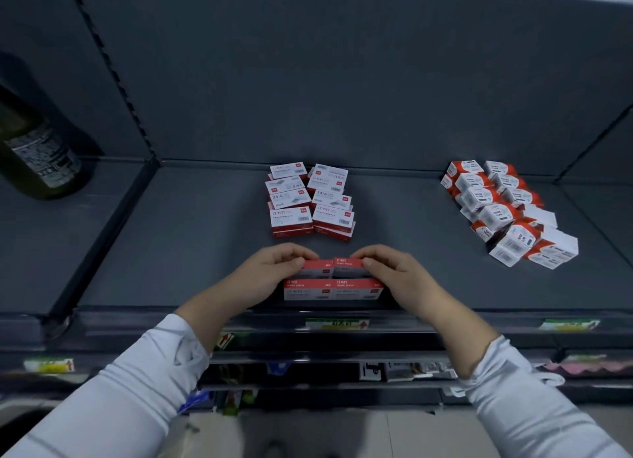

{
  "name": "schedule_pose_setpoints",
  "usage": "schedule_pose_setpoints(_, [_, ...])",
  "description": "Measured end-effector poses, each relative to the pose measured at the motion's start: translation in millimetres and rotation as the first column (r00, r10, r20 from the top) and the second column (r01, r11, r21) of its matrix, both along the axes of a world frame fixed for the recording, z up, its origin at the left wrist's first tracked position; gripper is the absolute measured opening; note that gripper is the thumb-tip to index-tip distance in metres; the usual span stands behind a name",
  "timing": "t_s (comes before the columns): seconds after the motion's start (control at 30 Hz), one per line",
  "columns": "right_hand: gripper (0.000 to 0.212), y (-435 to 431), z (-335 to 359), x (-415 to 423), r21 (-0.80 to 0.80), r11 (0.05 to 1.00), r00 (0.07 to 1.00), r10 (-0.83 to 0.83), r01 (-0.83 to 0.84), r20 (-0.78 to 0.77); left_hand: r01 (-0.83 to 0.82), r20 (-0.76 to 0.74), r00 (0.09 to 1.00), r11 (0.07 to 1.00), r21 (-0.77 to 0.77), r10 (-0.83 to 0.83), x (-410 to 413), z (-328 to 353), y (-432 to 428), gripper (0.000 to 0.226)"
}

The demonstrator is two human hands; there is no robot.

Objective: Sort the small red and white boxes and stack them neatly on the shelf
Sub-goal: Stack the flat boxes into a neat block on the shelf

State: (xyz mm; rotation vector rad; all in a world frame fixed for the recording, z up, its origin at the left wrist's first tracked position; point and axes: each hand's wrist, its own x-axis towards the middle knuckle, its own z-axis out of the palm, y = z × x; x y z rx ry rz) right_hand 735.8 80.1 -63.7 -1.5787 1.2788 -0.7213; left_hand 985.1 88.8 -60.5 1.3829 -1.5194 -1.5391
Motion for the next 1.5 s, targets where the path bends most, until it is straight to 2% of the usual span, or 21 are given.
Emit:
schedule_pose_setpoints(0.4, [0.022, 3.1, 0.5, -4.8, 0.009, 1.0, 0.999, 0.024, -0.025, 0.031, 0.037, -0.066, 0.997, 0.999, 0.01, -0.036, 3.5, -1.5, 0.1, 0.022])
schedule_pose_setpoints(0.73, [0.016, 3.3, -0.7, -7.2, 0.044, 0.995, 0.994, 0.086, -0.089, 0.063, 0.083, -0.046, 0.995, 0.997, 0.002, -0.083, 7.5, -2.2, 0.6, 0.022])
schedule_pose_setpoints(0.9, [0.027, 5.1, -0.5, -5.4, 0.027, 0.993, 0.993, 0.118, -0.118, -0.001, 0.106, -0.001, 0.994, 0.994, 0.001, -0.106, 6.3, 2.4, 4.2, 0.02])
schedule_pose_setpoints(1.0, [0.033, 5.4, -0.5, -4.1, -0.001, 0.992, 0.991, 0.126, -0.126, -0.045, 0.125, 0.048, 0.991, 0.992, -0.012, -0.125, 5.6, 2.7, 6.0, 0.035])
schedule_pose_setpoints(1.1, [0.034, 6.2, -1.3, -4.2, -0.008, 0.991, 0.99, 0.129, -0.13, -0.056, 0.12, 0.048, 0.992, 0.992, -0.029, -0.118, 4.8, 0.5, 6.4, 0.042])
schedule_pose_setpoints(1.5, [0.03, 8.0, -4.2, -3.8, -0.043, 0.995, 0.994, 0.086, -0.089, -0.073, 0.019, 0.032, 0.999, 0.996, -0.084, -0.016, -0.7, -0.6, 10.1, 0.034])
